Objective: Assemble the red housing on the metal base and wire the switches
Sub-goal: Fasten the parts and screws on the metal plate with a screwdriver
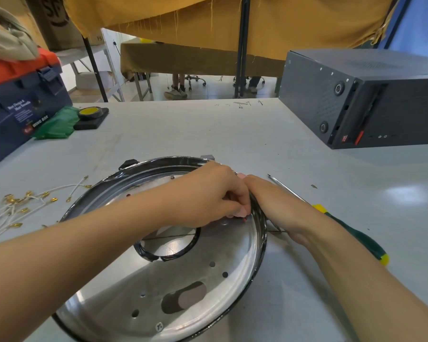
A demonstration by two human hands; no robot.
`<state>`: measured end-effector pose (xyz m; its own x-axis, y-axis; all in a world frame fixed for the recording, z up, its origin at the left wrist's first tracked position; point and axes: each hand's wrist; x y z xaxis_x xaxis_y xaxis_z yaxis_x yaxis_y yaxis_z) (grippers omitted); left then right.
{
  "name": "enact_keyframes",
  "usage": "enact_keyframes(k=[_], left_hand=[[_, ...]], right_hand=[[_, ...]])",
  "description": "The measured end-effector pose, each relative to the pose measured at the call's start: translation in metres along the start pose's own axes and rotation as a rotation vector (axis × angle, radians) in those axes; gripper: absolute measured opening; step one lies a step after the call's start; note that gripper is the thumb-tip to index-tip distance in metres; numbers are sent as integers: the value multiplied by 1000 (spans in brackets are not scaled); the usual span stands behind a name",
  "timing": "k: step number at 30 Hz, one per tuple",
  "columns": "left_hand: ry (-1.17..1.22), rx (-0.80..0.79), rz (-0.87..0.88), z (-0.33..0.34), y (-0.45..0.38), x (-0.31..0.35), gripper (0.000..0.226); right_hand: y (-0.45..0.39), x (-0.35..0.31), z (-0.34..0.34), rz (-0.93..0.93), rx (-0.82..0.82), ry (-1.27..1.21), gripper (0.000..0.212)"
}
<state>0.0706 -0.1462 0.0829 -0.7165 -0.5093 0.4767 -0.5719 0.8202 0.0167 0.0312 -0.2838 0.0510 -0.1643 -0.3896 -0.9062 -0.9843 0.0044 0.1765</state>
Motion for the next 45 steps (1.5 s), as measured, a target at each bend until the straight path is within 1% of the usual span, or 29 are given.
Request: enact_keyframes(k=[4,10,17,19,24,25,29,40,45], left_hand=[[12,15,5,2,1,1,8],[-35,6,29,1,1,0,9],[-27,-4,40,0,2,-1,10],[-32,-2,44,0,2,-1,10],[-28,5,53,1,3,-2,10],[-20,8,51,1,3,-2,10],[-14,12,43,2,4,-3,10],[-69,34,92,5,5,-2,8],[2,104,68,9,8,-4,7]], right_hand=[[-1,1,1,-7,-8,54,34],[-3,6,-1,-8,-10,52,47],[-5,7,0,-12,11,44,37],[-4,8,0,-23,14,41,37],[-5,9,0,-4,-18,4,53],[-5,9,0,-10,-21,-8,52],[-5,8,1,-35,3,-36,37],[-4,7,0,-47,34,1,31],[-3,7,0,-54,37,18,33]])
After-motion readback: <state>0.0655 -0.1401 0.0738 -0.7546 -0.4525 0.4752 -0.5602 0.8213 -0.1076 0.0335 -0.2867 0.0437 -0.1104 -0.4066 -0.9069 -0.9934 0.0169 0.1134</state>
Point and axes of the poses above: each hand's wrist, its own y-axis away from the middle knuckle, its own z-axis out of the palm, x = y × z, and after that the axes turned 2 degrees about -y, right-handed
